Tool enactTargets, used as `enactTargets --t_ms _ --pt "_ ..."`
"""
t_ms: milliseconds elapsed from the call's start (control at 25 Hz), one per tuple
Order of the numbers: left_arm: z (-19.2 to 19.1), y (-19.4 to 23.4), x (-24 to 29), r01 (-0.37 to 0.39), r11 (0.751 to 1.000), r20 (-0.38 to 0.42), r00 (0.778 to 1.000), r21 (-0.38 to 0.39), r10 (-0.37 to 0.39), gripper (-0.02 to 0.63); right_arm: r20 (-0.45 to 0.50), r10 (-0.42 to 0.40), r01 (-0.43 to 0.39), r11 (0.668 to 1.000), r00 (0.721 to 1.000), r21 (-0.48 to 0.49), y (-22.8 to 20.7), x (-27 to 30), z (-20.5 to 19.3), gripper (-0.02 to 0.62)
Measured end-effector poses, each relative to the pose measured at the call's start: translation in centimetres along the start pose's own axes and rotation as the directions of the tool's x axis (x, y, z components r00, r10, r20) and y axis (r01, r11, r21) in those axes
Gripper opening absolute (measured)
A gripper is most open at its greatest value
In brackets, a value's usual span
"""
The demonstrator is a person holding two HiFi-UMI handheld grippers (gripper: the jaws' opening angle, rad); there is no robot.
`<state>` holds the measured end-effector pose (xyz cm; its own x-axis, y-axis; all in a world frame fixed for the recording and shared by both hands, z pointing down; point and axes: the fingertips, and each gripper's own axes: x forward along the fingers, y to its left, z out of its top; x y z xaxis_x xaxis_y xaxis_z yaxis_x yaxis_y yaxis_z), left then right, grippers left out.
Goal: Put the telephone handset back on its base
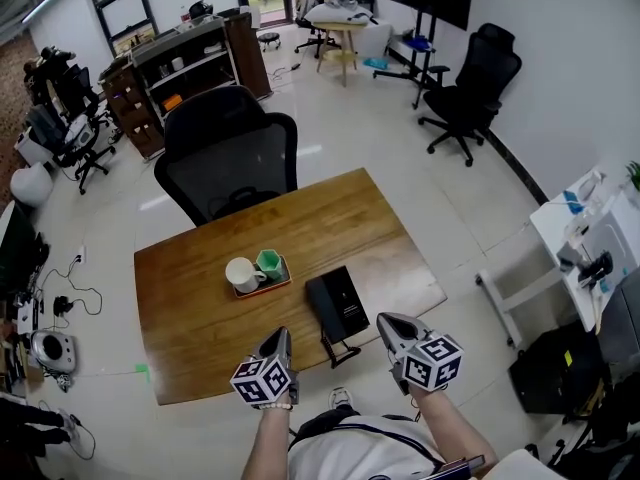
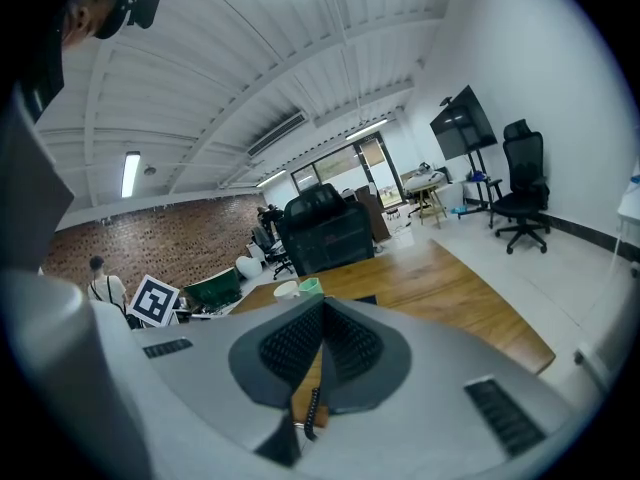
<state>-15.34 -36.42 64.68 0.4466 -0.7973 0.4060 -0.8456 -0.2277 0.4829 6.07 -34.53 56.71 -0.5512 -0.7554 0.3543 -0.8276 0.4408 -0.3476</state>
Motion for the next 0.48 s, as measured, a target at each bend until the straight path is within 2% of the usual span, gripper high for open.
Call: enactTargets --t_ms 240,400,480 --pt "0.3 -3.3 -2.9 -0.019 0.998 0.061 0.998 0.056 0.016 0.000 -0.010 0.003 -0.003 1.000 1.000 -0.004 1.0 -1.6 -1.0 0.000" --pt "-1.5 -5.5 -4.2 -0.033 0.993 0.046 0.999 0.113 0.028 0.000 -0.017 0.008 -0.008 1.000 1.000 -0.005 1.6 -3.1 -2.2 0.000" --pt "-2.6 -6.7 -4.6 -0.019 0.993 0.032 0.999 0.117 0.015 0.000 -0.020 0.011 -0.011 1.000 1.000 -0.007 1.8 -3.9 -2.8 0.000"
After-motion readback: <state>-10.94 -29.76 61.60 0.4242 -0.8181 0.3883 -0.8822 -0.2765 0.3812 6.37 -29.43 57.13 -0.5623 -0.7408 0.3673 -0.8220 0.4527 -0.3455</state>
